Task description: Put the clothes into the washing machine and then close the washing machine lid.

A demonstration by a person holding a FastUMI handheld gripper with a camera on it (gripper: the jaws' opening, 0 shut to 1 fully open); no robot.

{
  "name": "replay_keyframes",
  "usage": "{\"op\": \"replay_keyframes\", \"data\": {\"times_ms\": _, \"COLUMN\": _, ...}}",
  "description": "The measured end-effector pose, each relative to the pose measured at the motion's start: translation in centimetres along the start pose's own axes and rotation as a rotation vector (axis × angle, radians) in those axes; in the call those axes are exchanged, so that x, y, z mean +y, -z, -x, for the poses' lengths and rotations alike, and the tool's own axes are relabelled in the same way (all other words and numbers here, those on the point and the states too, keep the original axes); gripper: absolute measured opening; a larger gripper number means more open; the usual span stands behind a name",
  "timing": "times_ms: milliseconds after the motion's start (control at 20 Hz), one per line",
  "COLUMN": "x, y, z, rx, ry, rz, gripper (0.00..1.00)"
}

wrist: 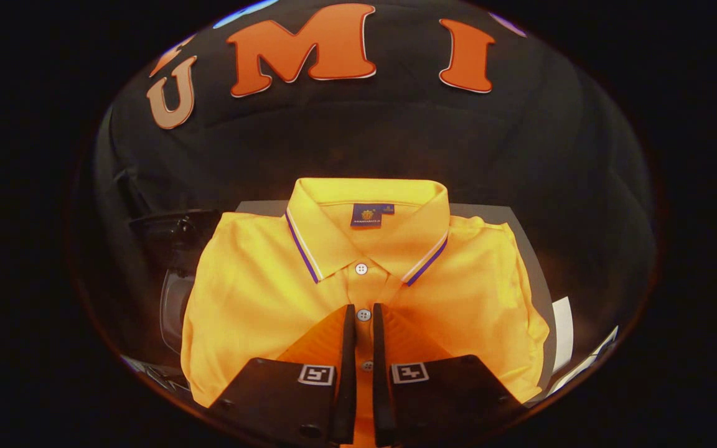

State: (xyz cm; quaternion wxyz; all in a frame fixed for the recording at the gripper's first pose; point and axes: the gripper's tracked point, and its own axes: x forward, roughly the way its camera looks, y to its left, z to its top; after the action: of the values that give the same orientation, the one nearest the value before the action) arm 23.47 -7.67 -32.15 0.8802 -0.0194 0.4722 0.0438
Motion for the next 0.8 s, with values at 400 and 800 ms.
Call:
{"op": "replay_keyframes", "data": {"times_ms": 400, "x": 0.12, "y": -0.13, "z": 0.12, "rx": 0.004, "ry": -0.023, "rz": 0.023, "gripper": 0.11}}
{"op": "replay_keyframes", "data": {"times_ms": 800, "x": -0.05, "y": -0.10, "z": 0.41, "rx": -0.115, "ry": -0.108, "rz": -0.022, "gripper": 0.11}}
